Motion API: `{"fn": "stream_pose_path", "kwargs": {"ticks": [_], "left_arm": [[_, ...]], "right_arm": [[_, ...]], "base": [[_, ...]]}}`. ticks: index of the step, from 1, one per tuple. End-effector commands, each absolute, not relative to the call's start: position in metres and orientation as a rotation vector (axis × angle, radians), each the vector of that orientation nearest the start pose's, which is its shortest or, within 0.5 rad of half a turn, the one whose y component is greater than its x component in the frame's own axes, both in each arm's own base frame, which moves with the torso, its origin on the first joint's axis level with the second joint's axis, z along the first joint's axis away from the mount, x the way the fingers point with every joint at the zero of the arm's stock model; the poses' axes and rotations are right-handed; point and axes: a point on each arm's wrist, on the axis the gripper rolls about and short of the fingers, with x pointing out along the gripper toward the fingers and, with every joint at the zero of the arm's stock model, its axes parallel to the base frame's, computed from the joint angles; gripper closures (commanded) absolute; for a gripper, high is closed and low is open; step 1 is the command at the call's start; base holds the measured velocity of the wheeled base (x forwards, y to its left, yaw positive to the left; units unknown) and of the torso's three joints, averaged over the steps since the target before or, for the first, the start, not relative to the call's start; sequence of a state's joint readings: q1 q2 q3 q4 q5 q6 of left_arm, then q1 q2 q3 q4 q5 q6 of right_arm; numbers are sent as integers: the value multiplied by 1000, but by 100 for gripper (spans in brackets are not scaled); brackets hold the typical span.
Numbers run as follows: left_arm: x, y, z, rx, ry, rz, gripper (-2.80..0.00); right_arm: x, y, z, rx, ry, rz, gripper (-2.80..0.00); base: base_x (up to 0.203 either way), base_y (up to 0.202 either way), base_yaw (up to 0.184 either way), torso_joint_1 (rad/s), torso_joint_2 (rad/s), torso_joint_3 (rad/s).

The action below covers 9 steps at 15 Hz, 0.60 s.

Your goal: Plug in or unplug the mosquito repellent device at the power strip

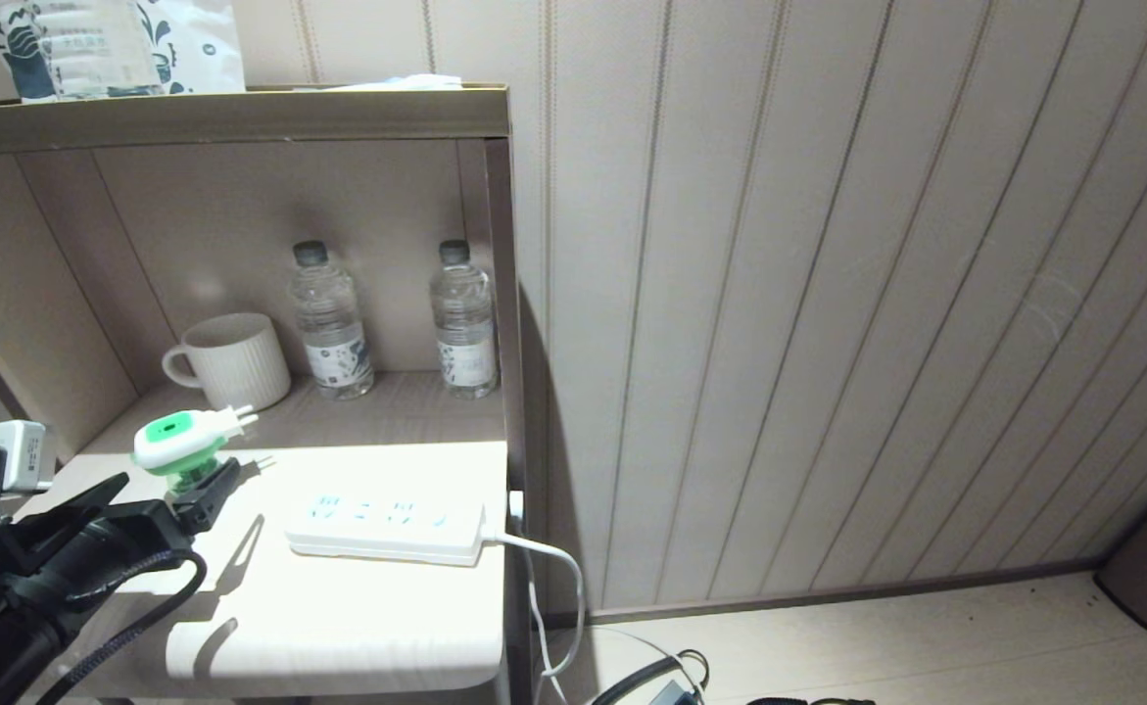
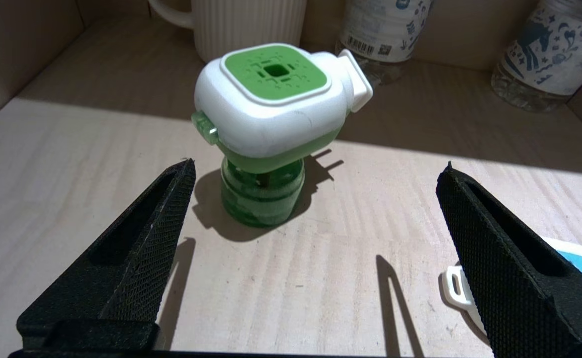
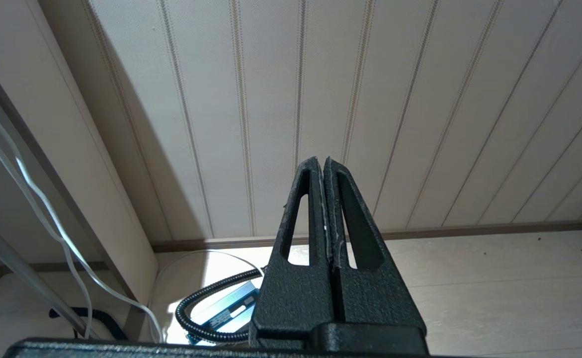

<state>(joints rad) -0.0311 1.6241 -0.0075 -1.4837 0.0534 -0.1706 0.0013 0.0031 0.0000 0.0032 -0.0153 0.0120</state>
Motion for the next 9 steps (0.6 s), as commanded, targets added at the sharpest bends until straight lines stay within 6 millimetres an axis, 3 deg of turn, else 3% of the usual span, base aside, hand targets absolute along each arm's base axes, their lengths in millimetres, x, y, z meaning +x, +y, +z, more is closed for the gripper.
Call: {"fn": "stream_pose_path", "kwargs": {"ticks": [1, 6, 9], "left_arm": [[180, -5, 111, -171, 118, 32, -280], [171, -4, 118, -193, 106, 28, -280], [156, -4, 122, -193, 133, 31, -280]], "right_arm": [[-23, 0, 75, 12, 6, -13, 0], [-23, 0, 75, 12, 6, -14, 0], [-23, 0, 75, 12, 6, -13, 0]], "base": [[0, 0, 0, 0, 0, 0], [0, 0, 0, 0, 0, 0], [0, 0, 0, 0, 0, 0]]}}
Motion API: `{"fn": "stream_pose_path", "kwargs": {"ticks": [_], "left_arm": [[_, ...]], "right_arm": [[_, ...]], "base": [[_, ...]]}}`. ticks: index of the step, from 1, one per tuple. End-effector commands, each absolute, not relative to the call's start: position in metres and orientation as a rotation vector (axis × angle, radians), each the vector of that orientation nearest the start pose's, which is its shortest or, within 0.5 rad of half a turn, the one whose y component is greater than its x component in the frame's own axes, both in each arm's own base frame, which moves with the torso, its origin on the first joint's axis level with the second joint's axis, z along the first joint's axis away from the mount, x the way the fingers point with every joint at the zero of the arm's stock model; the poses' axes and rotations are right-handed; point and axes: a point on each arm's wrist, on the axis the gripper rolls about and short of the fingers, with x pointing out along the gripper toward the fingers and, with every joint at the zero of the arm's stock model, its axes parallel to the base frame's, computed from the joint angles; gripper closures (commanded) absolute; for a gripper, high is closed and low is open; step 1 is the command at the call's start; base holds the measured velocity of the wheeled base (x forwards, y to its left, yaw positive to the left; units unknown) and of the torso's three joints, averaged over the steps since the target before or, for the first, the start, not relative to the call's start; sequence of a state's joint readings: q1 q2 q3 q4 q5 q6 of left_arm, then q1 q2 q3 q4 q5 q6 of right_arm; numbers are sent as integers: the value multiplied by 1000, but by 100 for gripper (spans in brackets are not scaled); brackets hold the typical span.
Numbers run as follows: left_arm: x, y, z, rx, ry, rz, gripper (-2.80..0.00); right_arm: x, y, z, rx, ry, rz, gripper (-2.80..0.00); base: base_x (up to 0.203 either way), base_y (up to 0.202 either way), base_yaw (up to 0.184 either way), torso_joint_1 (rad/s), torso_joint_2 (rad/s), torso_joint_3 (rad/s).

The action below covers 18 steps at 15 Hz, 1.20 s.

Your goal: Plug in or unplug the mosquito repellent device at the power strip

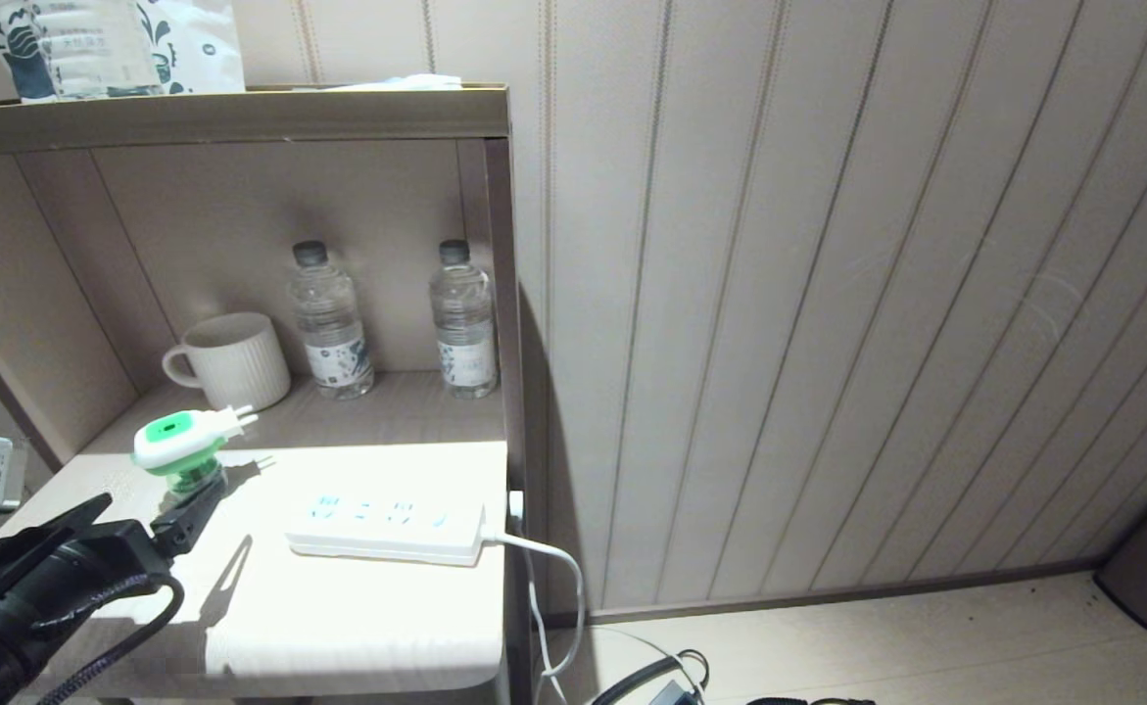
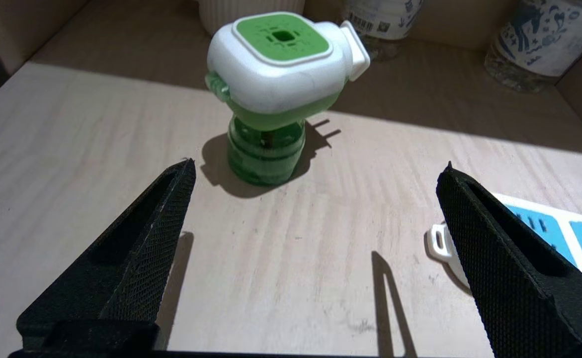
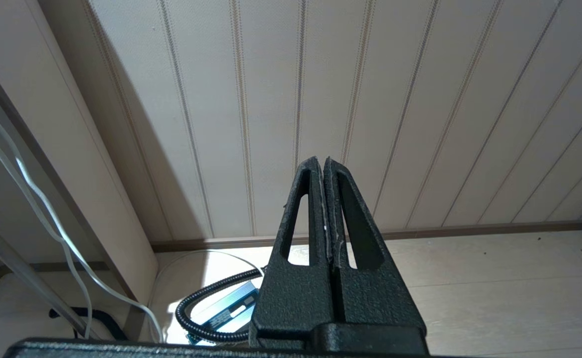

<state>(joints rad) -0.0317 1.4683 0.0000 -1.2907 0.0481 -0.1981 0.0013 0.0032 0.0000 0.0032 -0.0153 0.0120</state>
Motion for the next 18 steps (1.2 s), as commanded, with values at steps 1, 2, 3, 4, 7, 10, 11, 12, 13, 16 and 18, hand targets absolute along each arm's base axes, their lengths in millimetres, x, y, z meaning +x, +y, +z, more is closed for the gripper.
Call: {"fn": "stream_pose_path", "kwargs": {"ticks": [1, 2, 3, 4, 7, 10, 11, 12, 13, 16, 18], "left_arm": [[150, -4, 124, -194, 132, 31, -280], [145, -3, 128, -196, 114, 33, -280], [140, -1, 132, -201, 85, 52, -280], [134, 6, 138, -207, 40, 98, -280], [123, 19, 161, -192, -101, 199, -280], [139, 25, 196, -146, -88, 233, -280], [147, 27, 210, -141, -55, 244, -280], [156, 30, 221, -138, -15, 257, -280], [169, 35, 224, -137, 41, 282, -280], [188, 56, 197, -133, 226, 406, -280], [195, 59, 179, -123, 310, 411, -280]], "right_arm": [[-23, 0, 75, 12, 6, -14, 0], [-23, 0, 75, 12, 6, -13, 0], [-23, 0, 75, 12, 6, -14, 0], [-23, 0, 75, 12, 6, -14, 0], [-23, 0, 75, 12, 6, -14, 0], [-23, 0, 75, 12, 6, -14, 0], [-23, 0, 75, 12, 6, -14, 0], [-23, 0, 75, 12, 6, -14, 0], [-23, 0, 75, 12, 6, -14, 0], [-23, 0, 75, 12, 6, -14, 0], [-23, 0, 75, 12, 6, -12, 0]], "base": [[0, 0, 0, 0, 0, 0], [0, 0, 0, 0, 0, 0], [0, 0, 0, 0, 0, 0], [0, 0, 0, 0, 0, 0], [0, 0, 0, 0, 0, 0], [0, 0, 0, 0, 0, 0], [0, 0, 0, 0, 0, 0], [0, 0, 0, 0, 0, 0], [0, 0, 0, 0, 0, 0], [0, 0, 0, 0, 0, 0], [0, 0, 0, 0, 0, 0]]}}
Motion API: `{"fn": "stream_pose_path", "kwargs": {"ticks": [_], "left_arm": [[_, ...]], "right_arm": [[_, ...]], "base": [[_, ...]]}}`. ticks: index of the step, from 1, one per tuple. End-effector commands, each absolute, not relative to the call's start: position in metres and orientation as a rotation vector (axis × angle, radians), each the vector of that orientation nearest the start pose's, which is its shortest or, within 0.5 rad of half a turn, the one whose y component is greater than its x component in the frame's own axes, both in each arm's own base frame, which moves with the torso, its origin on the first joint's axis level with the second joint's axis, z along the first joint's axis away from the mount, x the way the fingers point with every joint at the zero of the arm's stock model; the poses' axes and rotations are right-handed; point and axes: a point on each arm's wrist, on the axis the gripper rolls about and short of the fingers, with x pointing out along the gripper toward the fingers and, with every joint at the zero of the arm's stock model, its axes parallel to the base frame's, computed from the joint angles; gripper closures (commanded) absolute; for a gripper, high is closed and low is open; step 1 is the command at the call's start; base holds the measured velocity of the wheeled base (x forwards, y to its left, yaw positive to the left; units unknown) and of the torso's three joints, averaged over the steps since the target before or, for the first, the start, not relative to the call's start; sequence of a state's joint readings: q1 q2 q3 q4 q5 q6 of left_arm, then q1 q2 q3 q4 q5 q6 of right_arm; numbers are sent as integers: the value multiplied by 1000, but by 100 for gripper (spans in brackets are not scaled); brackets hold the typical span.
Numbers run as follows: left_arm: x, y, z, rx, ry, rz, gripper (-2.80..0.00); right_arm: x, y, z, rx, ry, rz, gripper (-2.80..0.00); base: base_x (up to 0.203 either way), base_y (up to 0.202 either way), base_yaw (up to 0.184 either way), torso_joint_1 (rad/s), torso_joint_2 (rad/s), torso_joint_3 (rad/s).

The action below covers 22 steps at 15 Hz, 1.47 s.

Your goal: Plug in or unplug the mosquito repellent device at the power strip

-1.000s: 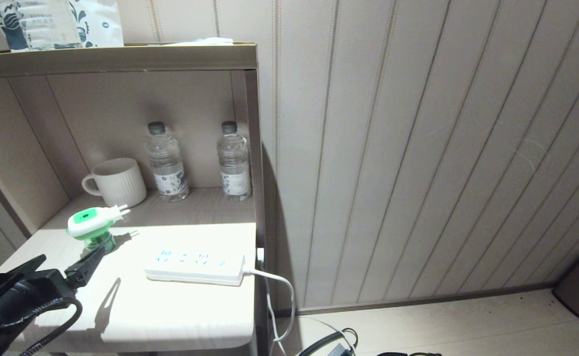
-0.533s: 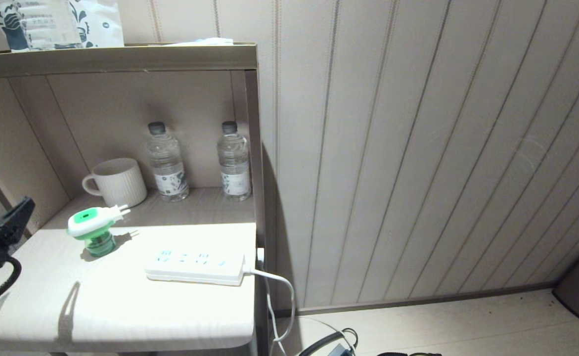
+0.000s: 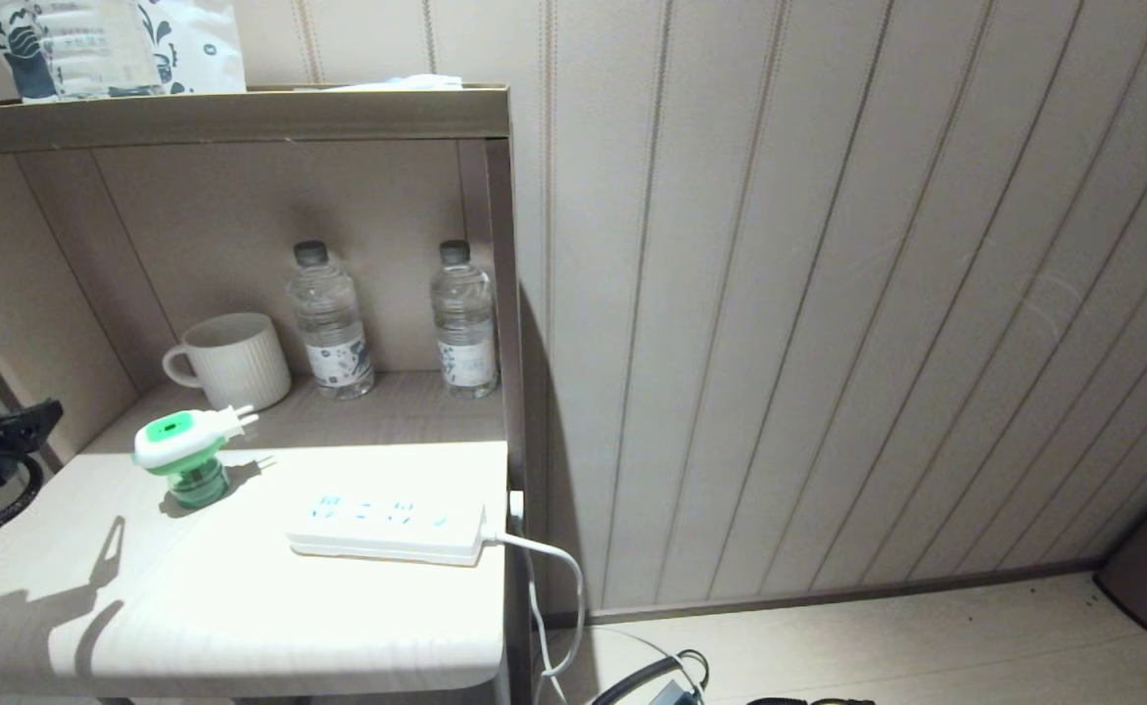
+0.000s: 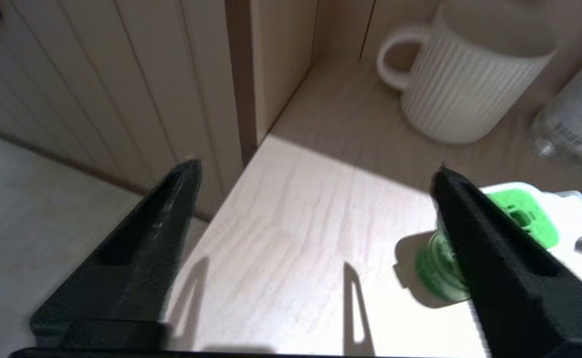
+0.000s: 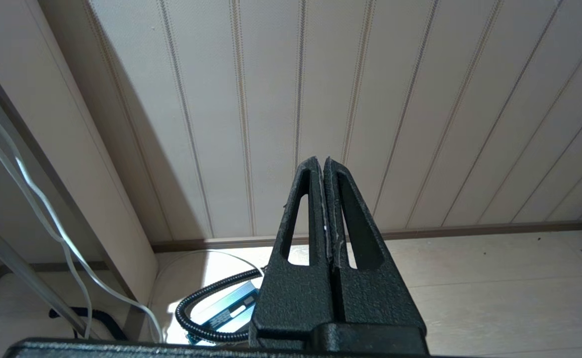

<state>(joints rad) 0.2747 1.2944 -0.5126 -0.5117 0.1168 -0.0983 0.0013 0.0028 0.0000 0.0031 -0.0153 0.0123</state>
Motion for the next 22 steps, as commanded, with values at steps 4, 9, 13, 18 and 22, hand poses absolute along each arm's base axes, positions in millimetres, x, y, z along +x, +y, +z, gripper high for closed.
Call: {"fn": "stream_pose_path", "kwargs": {"ticks": [4, 9, 13, 18, 22], "left_arm": [[211, 63, 176, -125, 343, 383, 0], [227, 80, 176, -170, 433, 358, 0], [206, 70, 194, -142, 387, 319, 0], [194, 12, 220, -13, 549, 61, 0], [216, -7, 240, 67, 651, -40, 0]], "right_arm": [[-23, 0, 75, 12, 6, -14, 0], [-23, 0, 75, 12, 6, -14, 0], [-23, 0, 75, 12, 6, -14, 0], [-23, 0, 75, 12, 6, -12, 0], [-23, 0, 75, 12, 6, -12, 0]], "base": [[0, 0, 0, 0, 0, 0], [0, 0, 0, 0, 0, 0], [0, 0, 0, 0, 0, 0], [0, 0, 0, 0, 0, 0], [0, 0, 0, 0, 0, 0]]}}
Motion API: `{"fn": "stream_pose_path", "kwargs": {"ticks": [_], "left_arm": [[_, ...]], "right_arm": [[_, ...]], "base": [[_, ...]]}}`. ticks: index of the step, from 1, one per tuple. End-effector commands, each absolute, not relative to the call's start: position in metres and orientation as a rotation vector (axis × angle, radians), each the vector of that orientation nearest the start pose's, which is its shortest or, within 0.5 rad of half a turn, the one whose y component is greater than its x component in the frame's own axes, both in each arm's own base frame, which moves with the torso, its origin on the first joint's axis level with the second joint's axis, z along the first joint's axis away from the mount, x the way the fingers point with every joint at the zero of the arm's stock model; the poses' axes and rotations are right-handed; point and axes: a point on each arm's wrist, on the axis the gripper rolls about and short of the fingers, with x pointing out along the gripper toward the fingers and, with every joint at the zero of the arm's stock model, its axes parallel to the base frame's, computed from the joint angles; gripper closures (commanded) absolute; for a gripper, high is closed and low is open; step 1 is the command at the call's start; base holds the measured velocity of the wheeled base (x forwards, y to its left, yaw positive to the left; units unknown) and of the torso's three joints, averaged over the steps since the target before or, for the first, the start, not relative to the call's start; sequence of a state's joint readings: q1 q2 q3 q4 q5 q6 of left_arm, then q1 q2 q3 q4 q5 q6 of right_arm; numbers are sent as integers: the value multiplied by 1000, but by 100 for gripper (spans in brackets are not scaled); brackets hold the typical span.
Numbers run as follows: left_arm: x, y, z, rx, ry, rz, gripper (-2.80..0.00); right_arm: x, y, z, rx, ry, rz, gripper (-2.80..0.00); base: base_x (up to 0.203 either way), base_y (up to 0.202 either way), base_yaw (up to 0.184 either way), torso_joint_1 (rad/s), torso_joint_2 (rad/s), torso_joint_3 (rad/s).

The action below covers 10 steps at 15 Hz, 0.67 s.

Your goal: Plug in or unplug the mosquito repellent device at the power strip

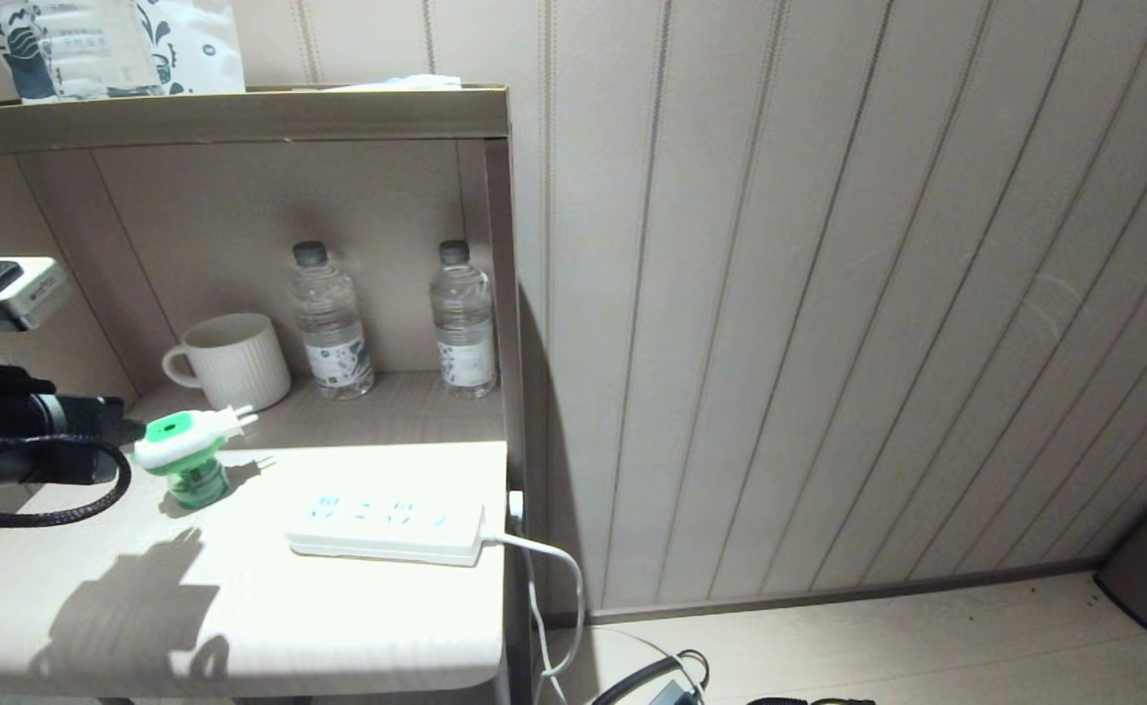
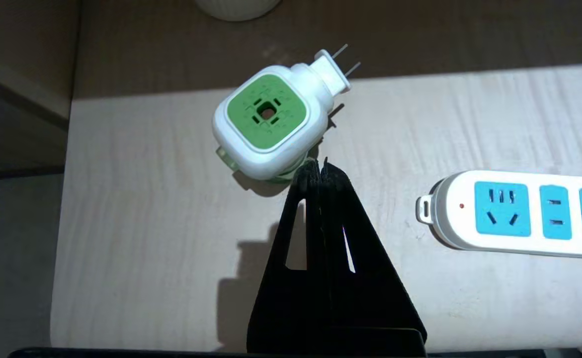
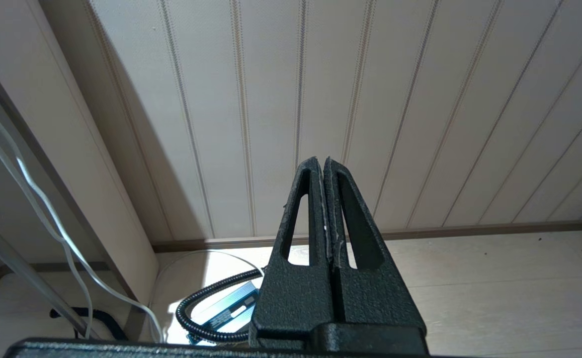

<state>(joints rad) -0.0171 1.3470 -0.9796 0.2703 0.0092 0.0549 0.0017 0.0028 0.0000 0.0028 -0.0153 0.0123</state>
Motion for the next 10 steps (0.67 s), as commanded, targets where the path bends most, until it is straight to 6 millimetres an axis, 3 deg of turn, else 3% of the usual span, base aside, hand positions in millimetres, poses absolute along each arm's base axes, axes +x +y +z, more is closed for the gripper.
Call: {"fn": "stream_pose_path", "kwargs": {"ticks": [1, 8, 10], "left_arm": [[225, -8, 241, 83, 670, -50, 0], [262, -15, 238, 317, 799, -158, 0], [274, -19, 229, 392, 841, -144, 0]], "right_arm": [[-23, 0, 75, 12, 6, -14, 0], [-23, 0, 75, 12, 6, -14, 0], [-23, 0, 75, 12, 6, -14, 0]], "base": [[0, 0, 0, 0, 0, 0], [0, 0, 0, 0, 0, 0], [0, 0, 0, 0, 0, 0]]}}
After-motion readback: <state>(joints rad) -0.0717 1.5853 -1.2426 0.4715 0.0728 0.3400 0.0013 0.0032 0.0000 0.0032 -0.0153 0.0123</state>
